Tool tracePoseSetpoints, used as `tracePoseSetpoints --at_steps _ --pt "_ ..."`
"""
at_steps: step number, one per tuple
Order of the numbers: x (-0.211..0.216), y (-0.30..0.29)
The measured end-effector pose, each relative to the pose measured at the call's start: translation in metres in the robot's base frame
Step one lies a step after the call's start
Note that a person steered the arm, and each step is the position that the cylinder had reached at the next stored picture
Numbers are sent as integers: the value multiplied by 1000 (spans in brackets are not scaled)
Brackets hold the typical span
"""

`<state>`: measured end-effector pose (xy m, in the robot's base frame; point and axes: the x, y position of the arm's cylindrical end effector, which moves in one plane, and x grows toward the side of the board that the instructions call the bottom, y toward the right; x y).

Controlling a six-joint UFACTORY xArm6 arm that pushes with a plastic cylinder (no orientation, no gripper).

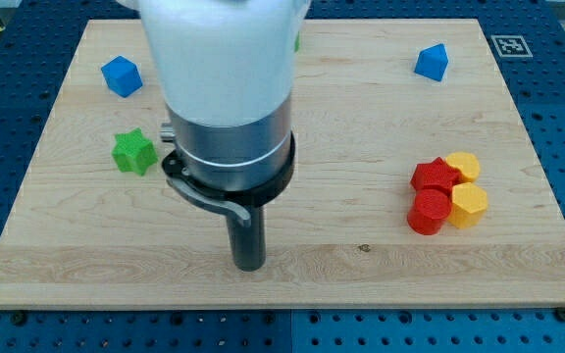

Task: Move your arm towards the green star

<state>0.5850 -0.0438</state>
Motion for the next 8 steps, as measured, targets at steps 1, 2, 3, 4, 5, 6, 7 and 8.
tracePoseSetpoints --at_steps 1,2,3,4,5,6,7,8 --pt "0 -10" --pt "0 -21" --pt "-1 -27" --pt "-2 -36" --pt "-2 -51" --pt "-2 -65" --pt "-2 -79" --pt "-2 -92"
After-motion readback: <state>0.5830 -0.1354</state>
